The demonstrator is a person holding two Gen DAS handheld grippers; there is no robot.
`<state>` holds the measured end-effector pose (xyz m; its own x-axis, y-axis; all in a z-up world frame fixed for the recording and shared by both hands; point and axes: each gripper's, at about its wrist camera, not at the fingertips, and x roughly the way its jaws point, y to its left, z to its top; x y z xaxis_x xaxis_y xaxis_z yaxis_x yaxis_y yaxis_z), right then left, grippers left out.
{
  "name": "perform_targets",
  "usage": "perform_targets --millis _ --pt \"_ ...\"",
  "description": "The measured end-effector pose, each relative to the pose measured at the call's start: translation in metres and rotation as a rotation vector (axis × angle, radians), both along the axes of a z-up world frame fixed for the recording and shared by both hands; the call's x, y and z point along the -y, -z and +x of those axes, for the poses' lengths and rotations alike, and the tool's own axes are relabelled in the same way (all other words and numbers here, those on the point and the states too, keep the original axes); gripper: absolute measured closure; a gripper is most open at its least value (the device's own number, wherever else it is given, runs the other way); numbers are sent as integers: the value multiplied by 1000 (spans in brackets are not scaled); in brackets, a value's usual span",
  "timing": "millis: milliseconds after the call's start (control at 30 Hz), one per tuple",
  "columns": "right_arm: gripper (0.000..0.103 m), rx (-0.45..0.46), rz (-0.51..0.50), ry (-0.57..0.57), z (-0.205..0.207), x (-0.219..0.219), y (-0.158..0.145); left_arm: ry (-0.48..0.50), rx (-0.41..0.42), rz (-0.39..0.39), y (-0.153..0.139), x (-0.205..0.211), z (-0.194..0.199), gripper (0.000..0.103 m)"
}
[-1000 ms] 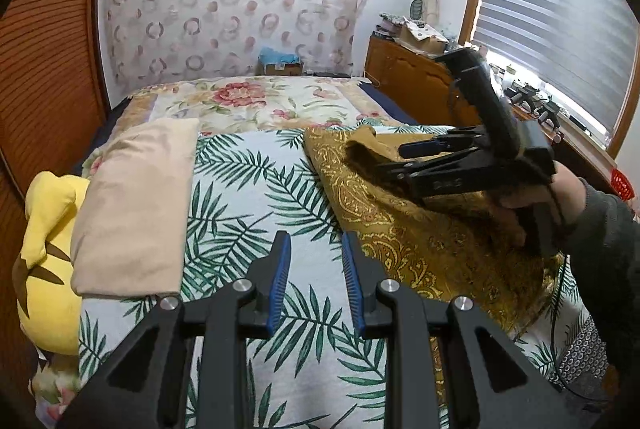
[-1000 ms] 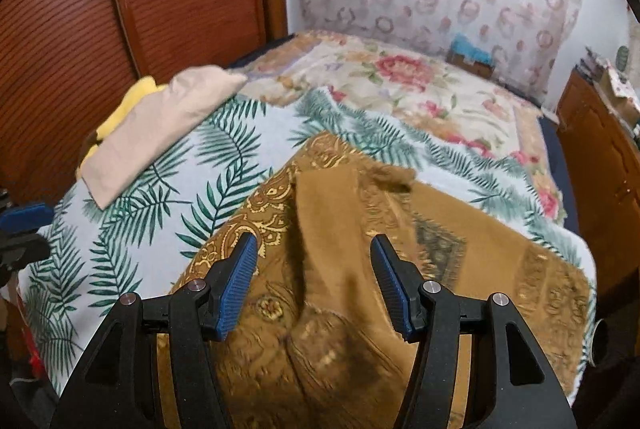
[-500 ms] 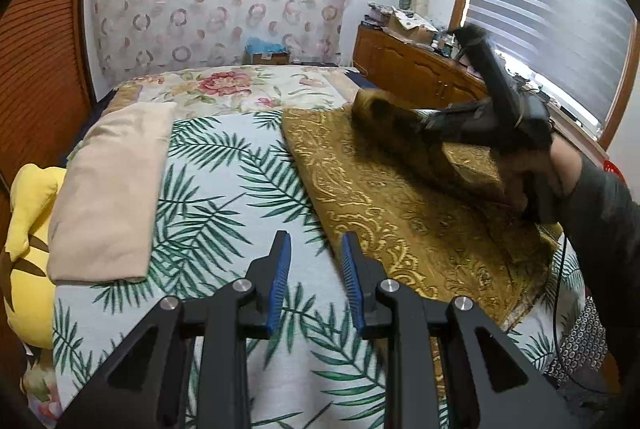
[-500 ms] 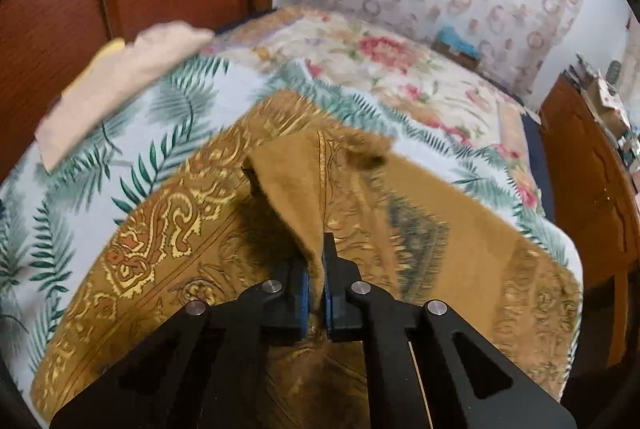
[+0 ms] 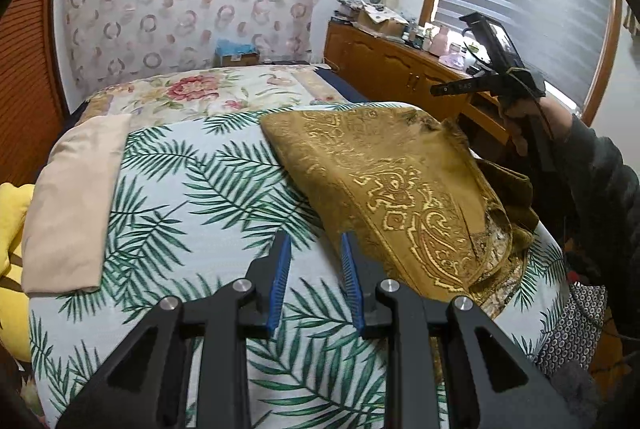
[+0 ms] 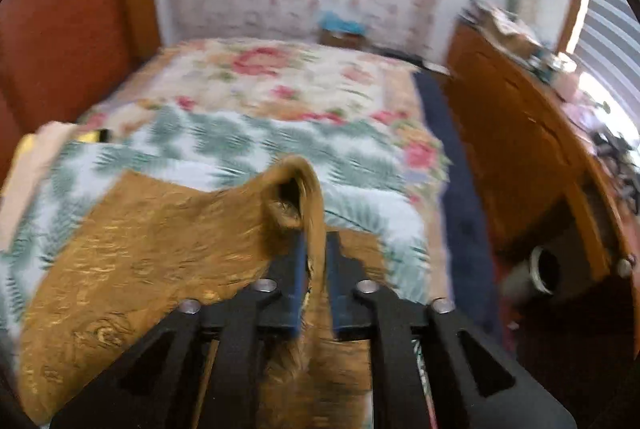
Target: Fold small clothes
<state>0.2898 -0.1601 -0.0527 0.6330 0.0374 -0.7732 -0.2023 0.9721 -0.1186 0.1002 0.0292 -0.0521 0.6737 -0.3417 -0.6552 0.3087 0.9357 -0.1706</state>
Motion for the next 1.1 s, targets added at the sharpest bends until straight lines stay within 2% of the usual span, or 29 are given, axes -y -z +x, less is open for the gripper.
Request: perform_targets --millis 67,167,400,500,667,733,800,933,1100 --pt "65 22 -9 26 -8 10 0 9 2 6 1 6 -1 79" --pt "53 31 28 -23 -36 15 1 15 8 3 0 10 -4 79" --pt "52 50 115 -176 -136 -9 9 17 2 -5 2 13 -2 79" --pt "48 37 135 -196 -159 -17 18 27 2 1 3 16 -3 79" --pt "46 1 114 -171 -174 -18 41 25 6 8 3 18 -4 79" --pt "46 47 112 -134 -182 -14 36 25 5 6 3 18 -6 79" --pt "46 69 151 -146 -189 -11 29 25 5 7 3 19 -6 79" --pt "46 70 181 -187 -206 -18 21 31 11 3 2 21 -9 79" --pt "47 44 198 -231 -224 -32 30 31 11 3 3 22 -9 79"
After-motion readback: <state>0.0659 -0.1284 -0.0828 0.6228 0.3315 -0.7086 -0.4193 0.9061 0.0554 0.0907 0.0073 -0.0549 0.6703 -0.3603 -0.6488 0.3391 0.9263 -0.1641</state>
